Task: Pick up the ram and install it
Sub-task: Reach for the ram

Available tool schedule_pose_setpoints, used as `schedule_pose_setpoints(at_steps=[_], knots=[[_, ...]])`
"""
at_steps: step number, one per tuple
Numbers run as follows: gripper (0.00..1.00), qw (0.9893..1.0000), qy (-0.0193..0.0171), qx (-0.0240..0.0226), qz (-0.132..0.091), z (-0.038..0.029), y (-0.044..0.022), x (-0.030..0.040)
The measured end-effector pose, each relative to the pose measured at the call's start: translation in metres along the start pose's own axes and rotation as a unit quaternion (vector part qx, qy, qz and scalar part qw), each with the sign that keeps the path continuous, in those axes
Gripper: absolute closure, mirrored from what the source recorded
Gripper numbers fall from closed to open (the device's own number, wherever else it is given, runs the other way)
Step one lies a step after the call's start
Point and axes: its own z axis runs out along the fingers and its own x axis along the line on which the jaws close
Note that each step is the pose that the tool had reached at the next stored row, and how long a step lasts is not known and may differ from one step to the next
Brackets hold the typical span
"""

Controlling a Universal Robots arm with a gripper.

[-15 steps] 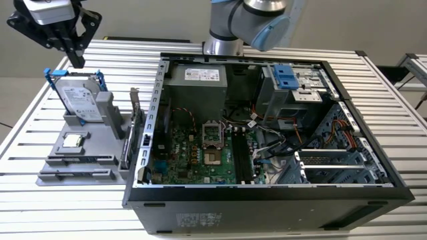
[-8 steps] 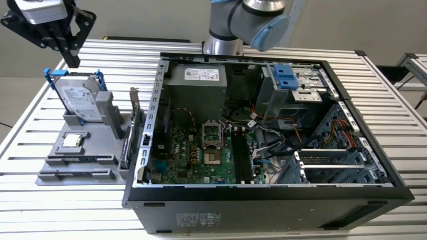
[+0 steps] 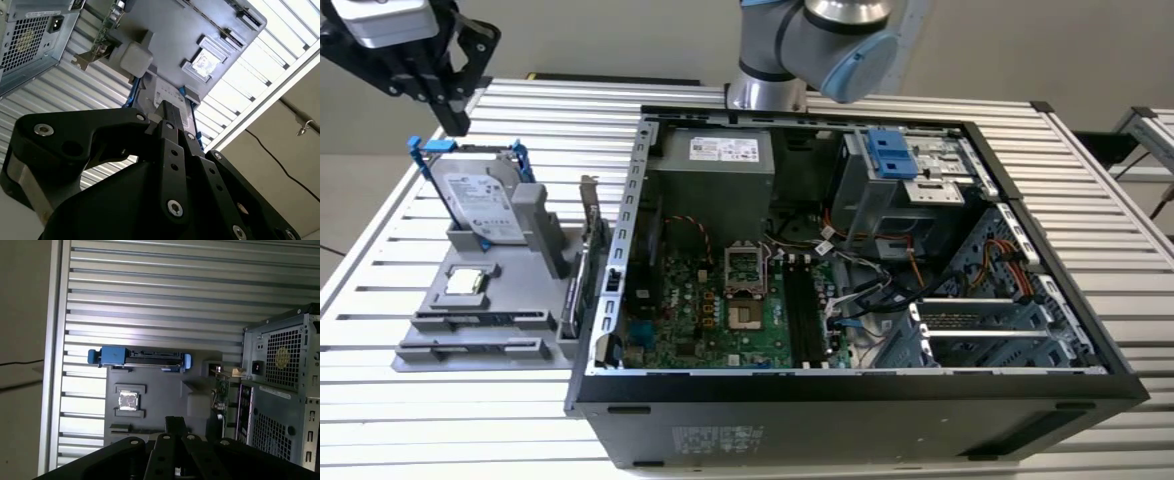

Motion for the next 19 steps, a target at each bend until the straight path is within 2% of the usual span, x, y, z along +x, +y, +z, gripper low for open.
schedule_pose_setpoints(at_steps=[8,16,19], knots=[[1.0,1.0,-0.0001,0.0,0.002,-0.0001,0.0004,0.007],[1.0,0.9999,-0.0006,0.0002,0.012,-0.0002,0.0007,0.0129],[1.0,0.9999,-0.0007,0.0002,0.013,-0.0002,0.0007,0.0133]])
